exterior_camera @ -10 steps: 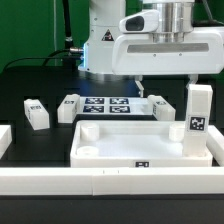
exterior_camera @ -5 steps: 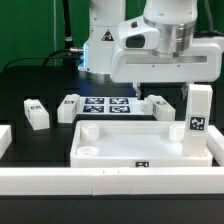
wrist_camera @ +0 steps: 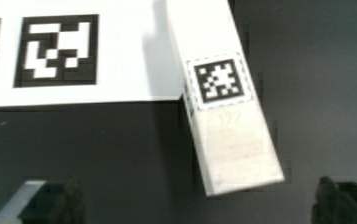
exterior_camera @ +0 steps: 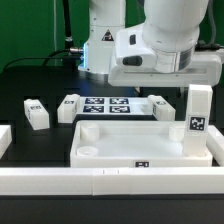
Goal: Assemble desk
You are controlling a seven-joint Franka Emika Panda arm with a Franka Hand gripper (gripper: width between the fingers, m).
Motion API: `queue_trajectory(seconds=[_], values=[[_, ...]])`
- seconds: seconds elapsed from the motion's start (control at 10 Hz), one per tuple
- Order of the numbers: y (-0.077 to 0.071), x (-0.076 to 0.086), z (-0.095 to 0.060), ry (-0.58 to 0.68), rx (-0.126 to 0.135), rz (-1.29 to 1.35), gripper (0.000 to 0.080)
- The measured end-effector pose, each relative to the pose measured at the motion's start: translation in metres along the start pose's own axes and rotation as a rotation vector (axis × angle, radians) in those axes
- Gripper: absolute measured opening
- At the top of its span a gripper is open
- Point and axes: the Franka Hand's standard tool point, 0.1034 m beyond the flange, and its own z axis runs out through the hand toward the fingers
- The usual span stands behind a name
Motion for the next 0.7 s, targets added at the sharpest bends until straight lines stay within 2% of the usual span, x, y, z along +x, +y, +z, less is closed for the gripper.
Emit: queue_trajectory(seconds=[0.2, 0.4, 0.5, 0.7], values=[[-0.001, 0.004, 0.003, 0.019, 0.009, 0.005, 0.0649], [-0.007, 0.004, 0.008, 0.002, 0.095, 0.064, 0.0649], [-0.009, 0.004, 0.01, -0.003, 0.108, 0.085, 0.0649], [-0.011, 0.003, 0.012, -0.012, 0.1, 0.098, 0.0649]])
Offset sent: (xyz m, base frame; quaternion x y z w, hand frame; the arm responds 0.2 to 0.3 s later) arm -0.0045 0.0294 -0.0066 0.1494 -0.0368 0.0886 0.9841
